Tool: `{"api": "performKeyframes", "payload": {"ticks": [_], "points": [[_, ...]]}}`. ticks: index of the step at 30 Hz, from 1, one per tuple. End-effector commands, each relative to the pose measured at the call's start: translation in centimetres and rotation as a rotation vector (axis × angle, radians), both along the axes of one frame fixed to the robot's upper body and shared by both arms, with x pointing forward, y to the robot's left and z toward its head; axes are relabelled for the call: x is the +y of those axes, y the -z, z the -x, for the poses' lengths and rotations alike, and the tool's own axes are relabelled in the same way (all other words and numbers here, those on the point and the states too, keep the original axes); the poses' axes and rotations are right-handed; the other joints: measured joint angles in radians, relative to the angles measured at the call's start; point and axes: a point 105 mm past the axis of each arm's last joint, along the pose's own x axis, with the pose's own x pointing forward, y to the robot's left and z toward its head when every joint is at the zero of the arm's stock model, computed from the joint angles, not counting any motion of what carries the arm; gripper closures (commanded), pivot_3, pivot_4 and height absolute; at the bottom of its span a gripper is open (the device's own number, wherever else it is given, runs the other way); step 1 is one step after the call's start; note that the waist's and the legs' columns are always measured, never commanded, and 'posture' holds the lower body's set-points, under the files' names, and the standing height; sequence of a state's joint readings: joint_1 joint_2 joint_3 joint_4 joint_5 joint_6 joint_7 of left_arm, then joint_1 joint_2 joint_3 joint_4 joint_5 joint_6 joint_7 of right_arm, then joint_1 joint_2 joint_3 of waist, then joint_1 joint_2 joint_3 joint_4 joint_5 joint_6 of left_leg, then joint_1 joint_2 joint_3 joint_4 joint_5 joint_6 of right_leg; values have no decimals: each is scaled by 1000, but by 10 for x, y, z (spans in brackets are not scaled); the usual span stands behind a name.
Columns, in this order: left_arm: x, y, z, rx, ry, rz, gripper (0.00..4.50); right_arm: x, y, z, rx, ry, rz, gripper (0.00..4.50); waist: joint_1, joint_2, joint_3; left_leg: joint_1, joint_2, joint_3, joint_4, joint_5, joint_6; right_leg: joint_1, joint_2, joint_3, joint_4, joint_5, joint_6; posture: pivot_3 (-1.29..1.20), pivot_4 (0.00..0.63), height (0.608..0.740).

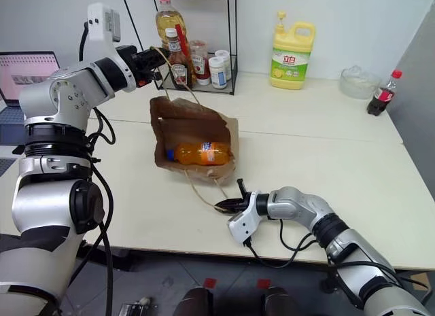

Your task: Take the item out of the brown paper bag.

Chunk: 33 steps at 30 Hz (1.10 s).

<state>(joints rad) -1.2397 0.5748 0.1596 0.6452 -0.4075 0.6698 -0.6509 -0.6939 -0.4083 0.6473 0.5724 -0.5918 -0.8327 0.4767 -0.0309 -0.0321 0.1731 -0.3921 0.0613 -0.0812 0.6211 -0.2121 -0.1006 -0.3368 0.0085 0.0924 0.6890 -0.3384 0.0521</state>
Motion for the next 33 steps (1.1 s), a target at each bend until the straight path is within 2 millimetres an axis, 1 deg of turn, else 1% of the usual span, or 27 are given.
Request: {"api": "performKeyframes", "payload": {"ticks": [1, 4, 7, 8, 10, 13, 17, 18, 19, 21, 22, 23, 25, 26, 28, 30, 33], "points": [[-5, -6, 11, -48, 42, -65, 4500, -33, 61, 21, 226, 62, 211, 4461, 2, 0, 0, 0, 0, 0, 0, 0, 0, 0, 0, 0, 0, 0, 0, 0, 150, 740], [-12, 9, 20, -28, 104, -117, 4500, -28, 37, 24, 315, 85, 117, 4461, 3, 0, 0, -2, 0, -1, 0, -1, 0, 0, 0, -1, -2, 0, 0, 0, 150, 740], [-15, 15, 27, -19, 126, -126, 4500, -27, 21, 29, 365, 87, 82, 4461, 1, 2, 2, -5, 0, -1, 0, -2, -1, -1, -1, -2, -6, 0, 0, 0, 150, 740], [-15, 16, 27, -17, 124, -125, 4500, -27, 16, 31, 386, 89, 68, 4169, 1, 3, 3, -6, 0, -1, 0, -2, -1, -2, -1, -2, -6, 0, 0, 0, 150, 740], [-14, 17, 28, -11, 118, -121, 4500, -28, 5, 35, 442, 90, 45, 3845, 1, 3, 3, -8, 1, -1, 0, -2, -1, -4, -1, -2, -6, 0, 0, 0, 150, 740], [-13, 18, 28, -6, 111, -115, 4500, -34, -8, 42, 484, 85, 45, 2913, 1, 5, 5, -8, 1, -1, 0, -2, 0, -4, 0, -2, -6, 0, 0, 0, 150, 740], [-13, 17, 28, -6, 104, -107, 4500, -52, -24, 46, 504, 111, 72, 1609, 1, 7, 7, -8, 1, -1, 0, -3, 0, -5, 0, -2, -6, 0, 0, 0, 150, 740], [-13, 17, 28, -6, 103, -105, 4500, -56, -29, 46, 507, 126, 68, 1166, 1, 7, 7, -8, 1, -1, 0, -3, 0, -5, 0, -2, -6, 0, 0, 0, 150, 740], [-13, 16, 29, -7, 103, -104, 4500, -60, -34, 45, 506, 149, 55, 909, 1, 7, 7, -8, 1, -1, 0, -3, 0, -5, 0, -2, -6, 0, 0, 0, 150, 740], [-12, 16, 29, -8, 102, -104, 4500, -65, -44, 38, 476, 198, 18, 196, 1, 7, 8, -9, 1, -1, 0, -3, 0, -6, 0, -2, -6, 0, 0, 0, 150, 740], [-11, 16, 29, -10, 99, -105, 4500, -67, -50, 33, 458, 228, -11, 74, 1, 7, 8, -9, 1, -1, 0, -3, 0, -6, 0, -2, -6, 0, 0, 0, 150, 740], [-11, 16, 29, -11, 97, -104, 4500, -67, -55, 30, 454, 252, -39, 74, 0, 7, 8, -9, 1, -1, 0, -3, 0, -6, 0, -2, -6, 0, 0, 0, 150, 740], [-10, 15, 29, -12, 96, -101, 4500, -60, -71, 24, 502, 297, -156, 74, -2, 7, 8, -9, 2, -1, 0, -3, 0, -6, 1, -2, -6, 0, 0, 0, 150, 740], [-10, 15, 29, -13, 96, -100, 4500, -56, -76, 24, 521, 308, -190, 74, -3, 7, 8, -9, 2, -1, 0, -3, 0, -7, 1, -1, -5, 0, 0, 0, 150, 740], [-11, 13, 28, -15, 97, -100, 4500, -39, -93, 20, 587, 324, -325, 74, -4, 7, 8, -9, 3, -1, -1, -3, 0, -8, 2, -1, -5, 0, 0, 0, 150, 740], [-12, 12, 27, -18, 97, -99, 4500, -24, -107, 18, 677, 324, -440, 440, -4, 8, 8, -10, 3, 0, -1, -3, 0, -9, 2, 0, -4, 0, 0, 0, 150, 740], [-12, 10, 26, -22, 94, -98, 4500, -6, -118, 17, 778, 312, -530, 1346, -2, 8, 9, -13, 3, 0, 0, -2, -1, -15, 2, 1, 0, 0, 0, 0, 150, 740]]}}
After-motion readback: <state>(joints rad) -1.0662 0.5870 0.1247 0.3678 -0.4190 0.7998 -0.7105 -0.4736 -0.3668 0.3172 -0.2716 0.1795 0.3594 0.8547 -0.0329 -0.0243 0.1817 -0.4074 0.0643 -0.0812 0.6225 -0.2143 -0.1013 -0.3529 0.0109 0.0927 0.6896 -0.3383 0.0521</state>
